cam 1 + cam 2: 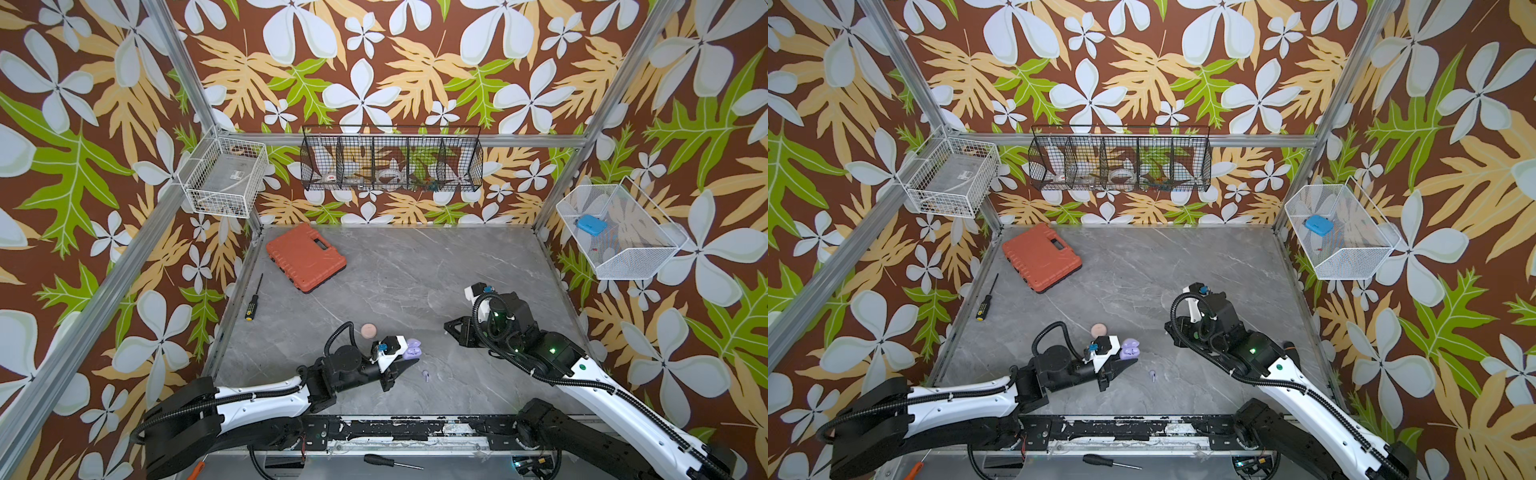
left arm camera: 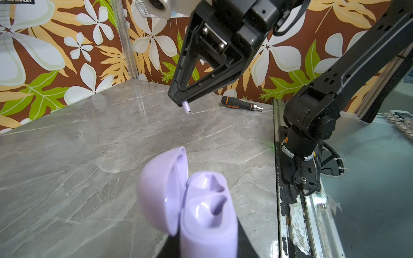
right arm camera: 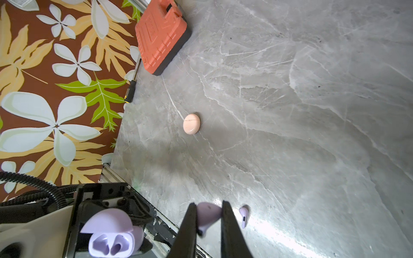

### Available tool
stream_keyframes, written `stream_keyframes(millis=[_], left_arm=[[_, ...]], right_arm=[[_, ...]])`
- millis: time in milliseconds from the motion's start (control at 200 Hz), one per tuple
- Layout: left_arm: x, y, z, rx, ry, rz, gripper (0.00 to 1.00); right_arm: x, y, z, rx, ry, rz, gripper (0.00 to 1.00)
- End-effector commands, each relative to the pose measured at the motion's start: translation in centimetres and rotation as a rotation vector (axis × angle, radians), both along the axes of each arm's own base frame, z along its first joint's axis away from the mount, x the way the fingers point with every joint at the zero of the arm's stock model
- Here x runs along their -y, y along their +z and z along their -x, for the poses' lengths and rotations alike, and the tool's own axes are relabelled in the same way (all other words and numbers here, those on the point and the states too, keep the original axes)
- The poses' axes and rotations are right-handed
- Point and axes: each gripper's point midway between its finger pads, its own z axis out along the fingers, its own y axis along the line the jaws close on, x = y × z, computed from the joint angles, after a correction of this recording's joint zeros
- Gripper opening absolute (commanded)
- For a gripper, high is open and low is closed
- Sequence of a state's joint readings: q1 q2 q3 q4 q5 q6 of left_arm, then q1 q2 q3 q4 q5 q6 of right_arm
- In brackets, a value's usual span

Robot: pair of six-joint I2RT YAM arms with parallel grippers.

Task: Insert wireless bluetooth earbuds into charging case
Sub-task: Pick up the wireless bluetooth earbud from the bottom-center of the table, then insert the wireless bluetooth earbud into the charging case.

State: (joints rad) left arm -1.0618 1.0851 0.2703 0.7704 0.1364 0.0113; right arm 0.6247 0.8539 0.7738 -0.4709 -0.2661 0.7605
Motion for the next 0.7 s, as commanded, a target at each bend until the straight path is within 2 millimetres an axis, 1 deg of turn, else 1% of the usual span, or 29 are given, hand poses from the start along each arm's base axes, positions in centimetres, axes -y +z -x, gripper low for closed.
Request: stream_keyframes(millis=[0, 220, 475, 696], left_arm=[[0.6, 1.9, -0.5, 0.012, 0.013, 0.079, 0.0], [1.7, 2.2, -1.1, -0.013, 0.011, 0.112, 0.0], [2.9, 2.3, -1.3, -0.04, -0.009, 0.128, 0.0], [3.6, 2.5, -1.5, -0.048, -0.02, 0.146, 0.0]], right_arm=[[-0.4, 1.4, -0.1, 0.031, 0.009, -0.04, 0.16], [-0.5, 3.0, 0.2, 0.067, 0.012, -0.087, 0.16], [-0.6, 3.9, 0.4, 0.091, 0.014, -0.121, 0.16], [-1.7, 4.5, 0.8, 0.122, 0.041, -0.123, 0.16]])
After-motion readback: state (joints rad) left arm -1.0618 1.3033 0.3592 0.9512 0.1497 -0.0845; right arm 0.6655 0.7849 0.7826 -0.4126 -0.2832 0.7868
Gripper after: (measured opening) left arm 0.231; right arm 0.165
